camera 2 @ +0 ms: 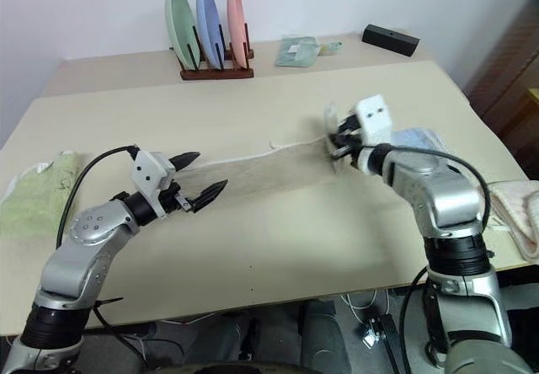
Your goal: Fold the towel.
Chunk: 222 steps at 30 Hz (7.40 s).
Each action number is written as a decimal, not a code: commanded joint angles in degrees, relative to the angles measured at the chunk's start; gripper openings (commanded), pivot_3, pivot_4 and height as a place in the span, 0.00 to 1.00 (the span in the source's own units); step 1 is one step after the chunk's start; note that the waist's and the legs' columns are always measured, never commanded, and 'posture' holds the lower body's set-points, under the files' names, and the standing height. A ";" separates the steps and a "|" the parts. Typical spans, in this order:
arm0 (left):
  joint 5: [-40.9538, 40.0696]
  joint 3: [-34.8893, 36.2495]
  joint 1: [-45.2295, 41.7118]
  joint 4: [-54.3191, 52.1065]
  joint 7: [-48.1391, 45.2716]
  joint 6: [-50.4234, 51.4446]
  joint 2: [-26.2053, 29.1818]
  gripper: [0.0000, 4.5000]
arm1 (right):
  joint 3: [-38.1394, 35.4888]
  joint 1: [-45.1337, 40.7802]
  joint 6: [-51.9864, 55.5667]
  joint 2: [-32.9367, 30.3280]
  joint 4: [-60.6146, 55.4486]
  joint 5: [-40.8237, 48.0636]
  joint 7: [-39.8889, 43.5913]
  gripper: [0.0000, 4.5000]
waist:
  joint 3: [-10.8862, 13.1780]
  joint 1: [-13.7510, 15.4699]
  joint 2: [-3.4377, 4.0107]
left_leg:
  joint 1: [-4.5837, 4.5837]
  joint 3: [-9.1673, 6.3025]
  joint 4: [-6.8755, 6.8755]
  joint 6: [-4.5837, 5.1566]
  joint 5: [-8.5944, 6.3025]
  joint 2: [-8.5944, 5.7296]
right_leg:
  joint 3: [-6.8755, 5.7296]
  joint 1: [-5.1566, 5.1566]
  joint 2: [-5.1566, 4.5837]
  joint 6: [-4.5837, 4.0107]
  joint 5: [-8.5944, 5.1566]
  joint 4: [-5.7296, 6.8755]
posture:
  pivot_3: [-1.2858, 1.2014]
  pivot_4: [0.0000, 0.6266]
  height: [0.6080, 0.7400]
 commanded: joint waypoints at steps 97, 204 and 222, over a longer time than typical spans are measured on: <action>-62.27 21.83 8.20 0.55 58.18 17.91 -20.24 0.01 | 4.94 0.39 -37.47 7.65 5.67 -16.16 22.92 1.00 | 0.00 1.34 -0.23 | 0.41 -0.04 -0.04 -0.18 0.03 0.03 | 0.06 0.34 0.12 -0.02 -0.01 0.01 | 0.52 0.24 0.96; -17.51 14.14 12.57 -12.34 -2.51 8.99 6.41 0.10 | -12.37 -7.92 23.59 39.63 21.75 9.21 -4.14 0.88 | 0.10 -0.43 -0.24 | 0.14 -0.02 -0.17 -0.18 -0.10 0.21 | 0.10 -0.03 0.31 -0.09 0.00 -0.03 | 0.52 0.24 0.96; -17.23 11.34 9.00 -8.40 -2.45 8.14 4.24 0.10 | -37.90 -13.03 23.10 29.51 8.02 21.20 -14.86 0.00 | 0.14 1.00 -0.18 | -0.18 -0.07 -0.03 -0.15 -0.10 0.07 | 0.00 -0.19 0.28 -0.06 0.01 -0.06 | 0.52 0.24 0.96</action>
